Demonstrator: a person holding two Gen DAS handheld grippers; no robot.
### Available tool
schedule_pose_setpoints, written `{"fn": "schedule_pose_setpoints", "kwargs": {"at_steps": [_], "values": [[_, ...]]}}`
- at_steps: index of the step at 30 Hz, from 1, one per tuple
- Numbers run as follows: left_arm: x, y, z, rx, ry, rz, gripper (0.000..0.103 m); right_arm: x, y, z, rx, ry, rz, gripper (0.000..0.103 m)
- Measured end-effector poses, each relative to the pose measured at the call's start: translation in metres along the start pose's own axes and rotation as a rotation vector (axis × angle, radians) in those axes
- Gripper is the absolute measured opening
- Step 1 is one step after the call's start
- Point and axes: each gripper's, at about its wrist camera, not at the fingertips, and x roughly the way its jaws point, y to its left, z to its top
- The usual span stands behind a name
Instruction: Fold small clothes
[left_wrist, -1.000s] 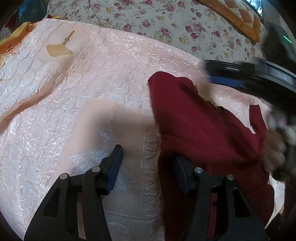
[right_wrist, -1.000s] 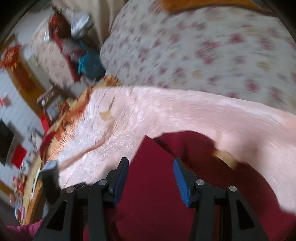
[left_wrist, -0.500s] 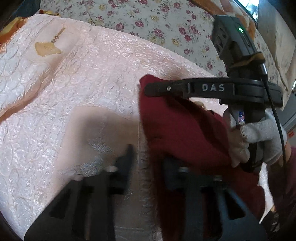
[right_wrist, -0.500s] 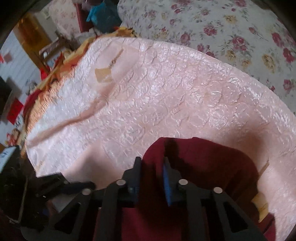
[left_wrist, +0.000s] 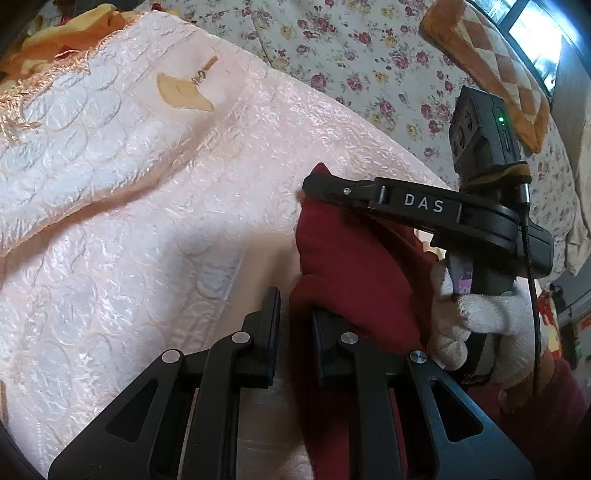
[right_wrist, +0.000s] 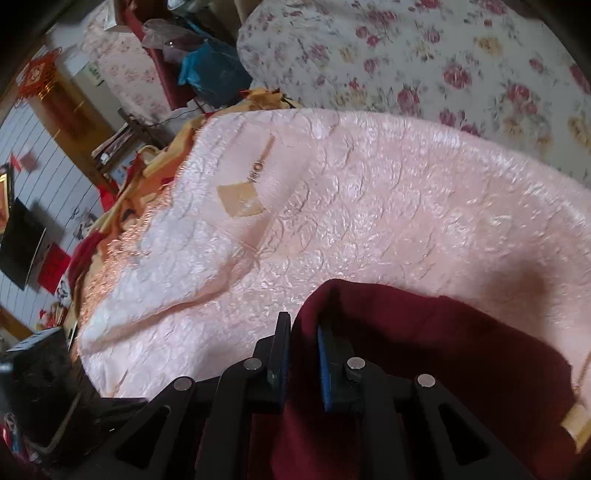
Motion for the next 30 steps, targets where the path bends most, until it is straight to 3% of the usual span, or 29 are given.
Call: {"fn": "schedule_pose_setpoints", "kwargs": {"at_steps": [4, 8, 9, 11, 13, 15, 17, 19, 21, 30], "values": [[0.004, 0.001, 0.004, 0.021, 0.019, 0.006, 0.015, -0.01, 0.0, -0.004, 0.032, -0.006, -0.037, 0.013], [-0.008, 0.003, 0.002, 0.026, -0.011, 0.043, 0.04, -0.069, -0.007, -0.019, 0.049, -0.038, -0.05, 0.013], [-0.013, 0.004, 0.0, 0.021, -0.02, 0.04, 0.041, -0.089, -0.011, -0.027, 0.05, -0.048, -0.071, 0.014], [-0.02, 0.003, 0.0, 0.009, -0.042, 0.032, 0.041, -0.126, -0.025, -0.045, 0.075, -0.062, -0.116, 0.019], [-0.029, 0.0, -0.001, 0.013, -0.081, 0.04, 0.041, -0.162, -0.044, -0.076, 0.133, -0.071, -0.186, 0.041], [-0.039, -0.004, -0.002, 0.013, -0.129, 0.056, 0.043, -0.18, -0.058, -0.101, 0.177, -0.064, -0.21, 0.042], [-0.045, -0.005, -0.001, -0.003, -0.155, 0.051, 0.045, -0.189, -0.071, -0.126, 0.206, -0.034, -0.279, 0.041], [-0.043, -0.01, 0.0, -0.007, -0.156, 0.046, 0.055, -0.189, -0.081, -0.144, 0.23, -0.005, -0.36, 0.042], [-0.037, -0.019, -0.002, 0.015, -0.147, 0.041, 0.056, -0.185, -0.093, -0.162, 0.274, 0.014, -0.378, 0.042], [-0.005, -0.062, -0.014, 0.195, -0.055, 0.157, 0.056, -0.209, -0.082, -0.162, 0.262, -0.054, -0.457, 0.041]]}}
